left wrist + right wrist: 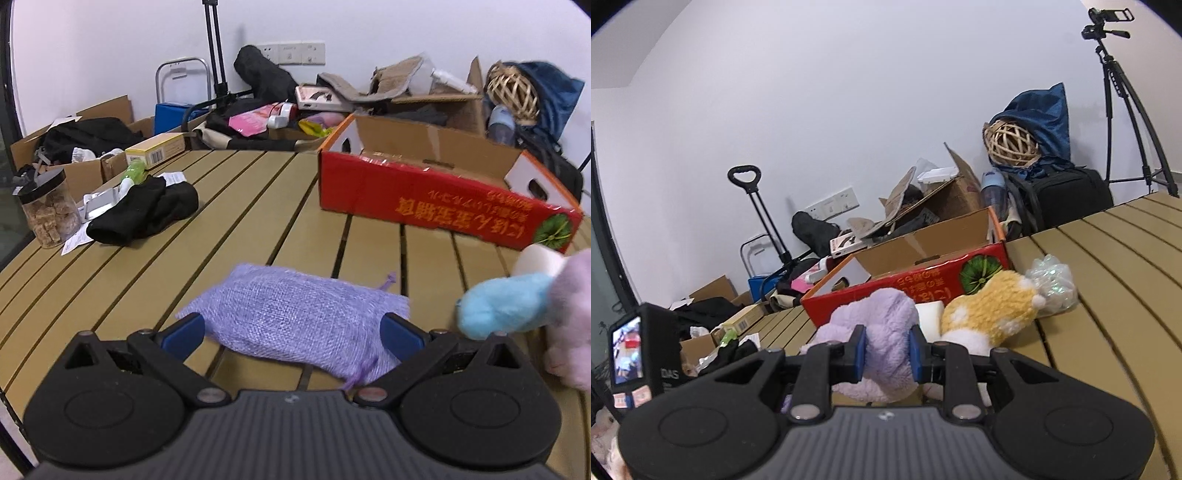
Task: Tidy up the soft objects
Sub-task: 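Grasp the pink fuzzy headband with the right gripper while the left gripper grasps the lavender sachet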
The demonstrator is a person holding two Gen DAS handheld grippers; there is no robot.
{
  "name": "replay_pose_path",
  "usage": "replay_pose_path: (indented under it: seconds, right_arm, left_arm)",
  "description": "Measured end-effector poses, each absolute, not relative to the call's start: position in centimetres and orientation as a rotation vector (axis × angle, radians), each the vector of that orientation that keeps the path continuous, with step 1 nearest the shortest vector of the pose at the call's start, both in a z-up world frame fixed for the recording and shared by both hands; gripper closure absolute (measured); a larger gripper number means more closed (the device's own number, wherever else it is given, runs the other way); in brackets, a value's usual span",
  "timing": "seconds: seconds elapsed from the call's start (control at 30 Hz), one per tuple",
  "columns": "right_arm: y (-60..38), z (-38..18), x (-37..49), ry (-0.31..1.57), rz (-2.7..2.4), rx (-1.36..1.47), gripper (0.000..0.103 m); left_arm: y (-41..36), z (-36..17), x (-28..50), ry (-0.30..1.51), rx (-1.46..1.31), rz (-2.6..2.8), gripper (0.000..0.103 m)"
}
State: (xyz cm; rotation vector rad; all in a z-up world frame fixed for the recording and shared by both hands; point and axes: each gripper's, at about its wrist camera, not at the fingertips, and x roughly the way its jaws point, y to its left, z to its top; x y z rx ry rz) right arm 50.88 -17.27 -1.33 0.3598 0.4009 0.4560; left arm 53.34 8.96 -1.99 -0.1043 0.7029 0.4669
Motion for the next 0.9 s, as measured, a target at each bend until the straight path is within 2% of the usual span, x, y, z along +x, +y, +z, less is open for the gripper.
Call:
replay_pose_path:
  seconds: [0.2, 0.3, 0.4, 0.47, 0.53, 0.67, 0.9]
  right_arm:
    - [-18.7, -1.4, 51.1, 0.386, 0.369, 0.349, 0.081]
    - [-19.1, -1.8, 51.6, 0.400, 0.347, 0.355, 0.081]
    - [-19.2, -2.1, 51.9, 0.407, 0.338, 0.353, 0.081]
    - [-19.0, -2.4, 51.9, 0.408, 0.337, 0.347, 0.081]
    - [-18.9, -2.5, 51.9, 0.409, 0.336, 0.343, 0.081]
    - [-18.7, -2.6, 51.8, 0.404, 0.342, 0.334, 0.081]
    - [-18.7, -2.5, 51.5, 0.395, 0.349, 0.336, 0.081]
  left_arm:
    - [9.9, -3.4, 53.9, 0.764, -0.127, 0.462, 0.001]
    - [10.4, -3.4, 53.3, 0.749, -0.158, 0.422, 0.019]
    - [10.0, -3.2, 52.8, 0.734, -0.156, 0.369, 0.049]
    - [9.6, -3.0, 52.4, 0.726, -0.160, 0.322, 0.079]
    - [9.1, -2.9, 52.0, 0.717, -0.154, 0.300, 0.089]
    - [8.7, -2.9, 51.0, 0.679, -0.131, 0.289, 0.093]
    - [9.1, -1.6, 48.9, 0.611, -0.126, 0.261, 0.094]
